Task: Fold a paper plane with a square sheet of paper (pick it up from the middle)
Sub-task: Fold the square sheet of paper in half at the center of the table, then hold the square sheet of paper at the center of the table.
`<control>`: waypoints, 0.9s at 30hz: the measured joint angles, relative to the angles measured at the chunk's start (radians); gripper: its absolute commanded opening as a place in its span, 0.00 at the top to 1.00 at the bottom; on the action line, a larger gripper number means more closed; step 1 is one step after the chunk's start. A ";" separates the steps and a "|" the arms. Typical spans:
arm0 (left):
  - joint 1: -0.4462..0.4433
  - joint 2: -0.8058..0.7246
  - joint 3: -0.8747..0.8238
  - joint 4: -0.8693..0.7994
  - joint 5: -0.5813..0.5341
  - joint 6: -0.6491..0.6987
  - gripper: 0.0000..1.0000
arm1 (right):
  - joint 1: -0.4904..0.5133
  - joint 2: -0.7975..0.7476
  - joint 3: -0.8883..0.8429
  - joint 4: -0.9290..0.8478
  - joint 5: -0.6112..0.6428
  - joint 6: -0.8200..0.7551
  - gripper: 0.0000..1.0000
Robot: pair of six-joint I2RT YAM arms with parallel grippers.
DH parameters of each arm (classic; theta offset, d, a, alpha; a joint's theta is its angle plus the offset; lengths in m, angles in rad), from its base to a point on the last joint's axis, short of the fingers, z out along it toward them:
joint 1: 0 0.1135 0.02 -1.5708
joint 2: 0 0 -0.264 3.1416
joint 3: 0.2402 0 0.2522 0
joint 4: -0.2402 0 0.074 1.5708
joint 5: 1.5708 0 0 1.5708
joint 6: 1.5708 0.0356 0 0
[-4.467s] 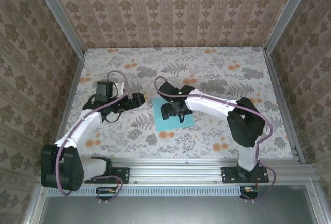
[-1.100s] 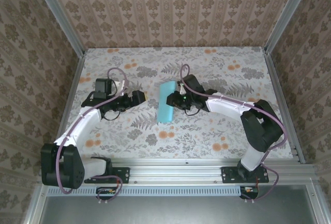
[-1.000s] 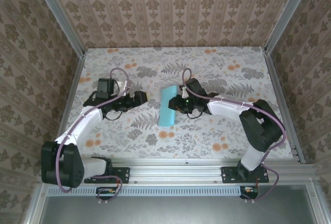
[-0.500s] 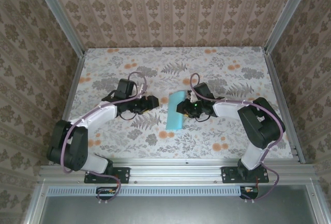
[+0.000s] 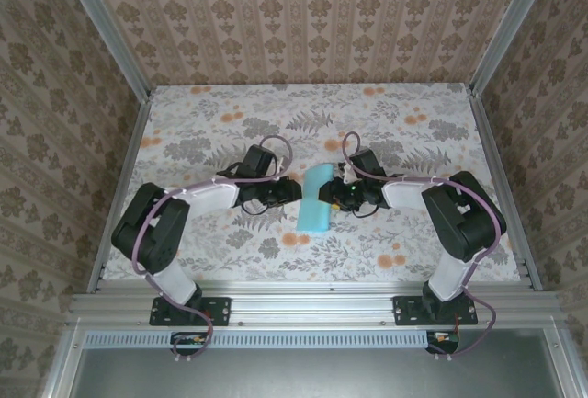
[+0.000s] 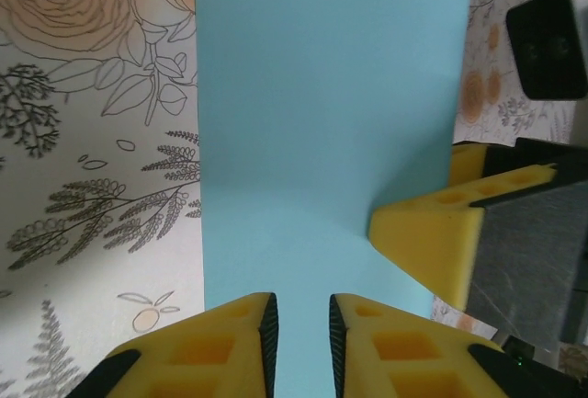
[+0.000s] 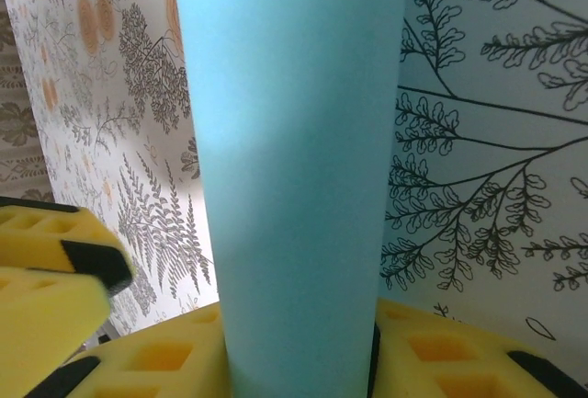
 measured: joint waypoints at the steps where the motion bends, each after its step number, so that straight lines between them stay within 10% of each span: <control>1: -0.007 0.015 0.008 0.002 -0.003 0.000 0.81 | -0.002 0.000 -0.002 0.002 0.000 0.000 0.61; 27: -0.072 0.199 0.086 0.027 -0.012 0.000 0.89 | -0.014 -0.020 0.029 -0.155 0.054 -0.092 0.42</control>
